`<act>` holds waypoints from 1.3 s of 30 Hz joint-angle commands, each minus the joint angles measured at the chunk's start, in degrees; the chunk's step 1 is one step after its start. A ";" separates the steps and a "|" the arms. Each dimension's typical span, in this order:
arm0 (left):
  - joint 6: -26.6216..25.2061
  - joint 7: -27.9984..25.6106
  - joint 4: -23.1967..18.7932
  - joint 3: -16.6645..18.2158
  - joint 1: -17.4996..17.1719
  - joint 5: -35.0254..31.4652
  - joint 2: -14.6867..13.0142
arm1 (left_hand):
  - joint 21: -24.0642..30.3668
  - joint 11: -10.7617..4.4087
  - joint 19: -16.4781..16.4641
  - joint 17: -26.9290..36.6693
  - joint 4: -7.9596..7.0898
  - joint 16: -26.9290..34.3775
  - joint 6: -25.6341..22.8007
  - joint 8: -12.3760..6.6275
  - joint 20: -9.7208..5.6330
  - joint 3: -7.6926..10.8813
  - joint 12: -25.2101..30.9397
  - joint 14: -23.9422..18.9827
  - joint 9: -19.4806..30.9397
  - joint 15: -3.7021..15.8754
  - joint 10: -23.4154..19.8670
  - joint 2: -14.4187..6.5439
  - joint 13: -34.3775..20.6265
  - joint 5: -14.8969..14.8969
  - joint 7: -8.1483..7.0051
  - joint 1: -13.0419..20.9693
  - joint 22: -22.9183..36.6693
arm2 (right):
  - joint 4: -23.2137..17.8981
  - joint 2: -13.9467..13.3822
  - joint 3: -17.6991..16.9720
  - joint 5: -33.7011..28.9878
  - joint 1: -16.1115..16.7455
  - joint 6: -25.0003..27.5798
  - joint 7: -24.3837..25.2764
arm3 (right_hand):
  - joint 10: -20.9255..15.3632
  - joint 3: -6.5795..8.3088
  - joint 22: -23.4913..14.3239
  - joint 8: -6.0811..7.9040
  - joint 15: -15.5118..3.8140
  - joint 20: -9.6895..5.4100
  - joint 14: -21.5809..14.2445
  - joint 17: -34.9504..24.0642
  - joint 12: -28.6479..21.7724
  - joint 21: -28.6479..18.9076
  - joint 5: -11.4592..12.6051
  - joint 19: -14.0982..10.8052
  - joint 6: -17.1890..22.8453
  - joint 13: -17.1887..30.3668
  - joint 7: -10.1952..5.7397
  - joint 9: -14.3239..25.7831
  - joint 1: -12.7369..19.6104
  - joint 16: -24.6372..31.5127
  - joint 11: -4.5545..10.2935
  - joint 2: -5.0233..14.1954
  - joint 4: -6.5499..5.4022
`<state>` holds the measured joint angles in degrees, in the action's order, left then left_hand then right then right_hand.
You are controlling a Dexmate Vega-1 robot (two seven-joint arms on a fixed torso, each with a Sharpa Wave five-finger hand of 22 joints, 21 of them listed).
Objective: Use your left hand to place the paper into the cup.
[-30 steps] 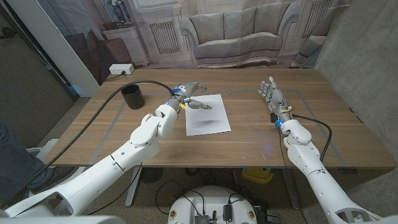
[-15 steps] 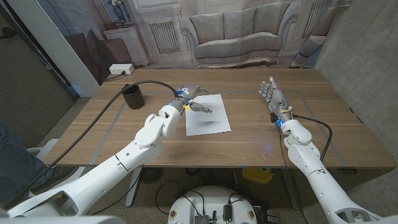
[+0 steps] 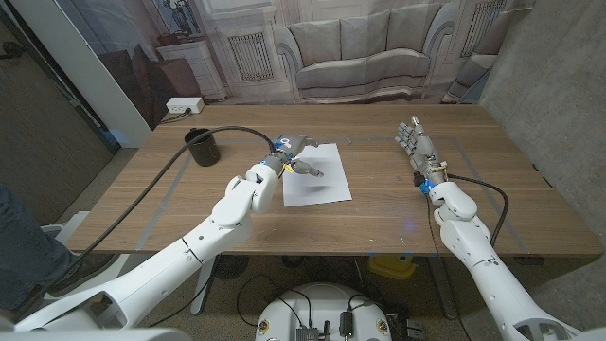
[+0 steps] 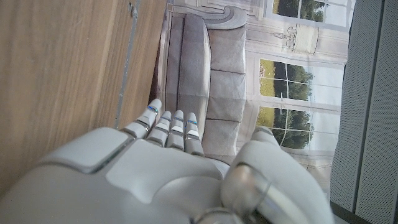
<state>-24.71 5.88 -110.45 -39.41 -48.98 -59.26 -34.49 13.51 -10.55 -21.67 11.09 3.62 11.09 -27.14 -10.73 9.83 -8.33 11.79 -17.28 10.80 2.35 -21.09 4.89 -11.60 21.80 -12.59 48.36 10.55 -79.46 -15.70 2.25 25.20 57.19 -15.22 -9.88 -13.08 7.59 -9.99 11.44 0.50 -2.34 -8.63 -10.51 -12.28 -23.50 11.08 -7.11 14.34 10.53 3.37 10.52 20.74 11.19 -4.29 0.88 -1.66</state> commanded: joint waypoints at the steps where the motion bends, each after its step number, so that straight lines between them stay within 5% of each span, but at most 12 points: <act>1: 0.80 1.06 1.45 -1.14 0.21 -2.27 0.79 | -0.44 0.16 0.27 0.20 0.05 -0.08 -0.20 -0.24 0.27 -0.70 -0.12 1.03 0.35 5.40 0.50 -0.36 -0.27 0.33 -0.03 0.19 0.08 | -0.67 -0.05 -0.58 0.26 0.32 -0.37 0.81 | -0.23 -0.20 -0.21 -0.20 0.02 -1.39 -0.35 -0.13 0.09 0.20 0.13 -0.48 0.18 0.09 0.04 0.32 -0.27 -0.14 -0.16 -0.01 0.13; 13: 0.33 1.81 3.55 -3.25 0.99 -8.25 2.07 | -1.14 0.05 1.41 0.28 -0.12 -0.15 1.42 0.21 0.31 -1.47 -0.26 2.71 0.36 5.73 1.74 -0.70 -0.29 0.32 0.16 0.46 0.16 | -0.52 -0.05 -0.68 0.40 0.31 -0.52 0.97 | -0.24 -0.26 -0.22 -0.23 0.17 -1.36 -0.30 -0.12 0.10 0.44 0.12 -0.59 0.13 0.09 0.05 0.32 -0.32 -0.17 -0.06 0.05 0.17; 39: 2.73 -1.58 6.63 -1.46 -0.60 -4.03 4.24 | -1.08 0.52 0.60 0.28 -0.25 -0.15 5.63 0.46 1.23 -2.33 -0.54 3.61 0.51 4.88 3.88 -1.09 -0.33 0.32 0.05 0.91 0.13 | -1.32 -0.30 0.04 -0.26 0.25 0.49 1.63 | -0.31 -0.39 -0.24 -0.25 0.17 -1.26 -0.36 -0.11 0.10 0.99 0.12 -0.81 0.13 0.09 -0.01 0.32 -0.40 -0.17 -0.10 0.11 0.28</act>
<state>-22.94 6.94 -105.18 -41.53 -48.74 -65.19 -31.04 12.45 -10.17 -20.85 11.18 3.30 10.83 -21.92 -10.06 10.66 -10.06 11.43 -13.89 11.07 2.24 -17.58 4.14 -11.74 21.80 -12.49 49.13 10.54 -80.60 -15.95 1.99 25.15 57.45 -15.16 -8.44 -13.08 7.35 -9.99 11.15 0.50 -2.03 -8.63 -10.51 -12.28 -22.62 11.08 -7.41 14.34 10.53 3.38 10.52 20.62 11.19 -4.29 1.00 -1.42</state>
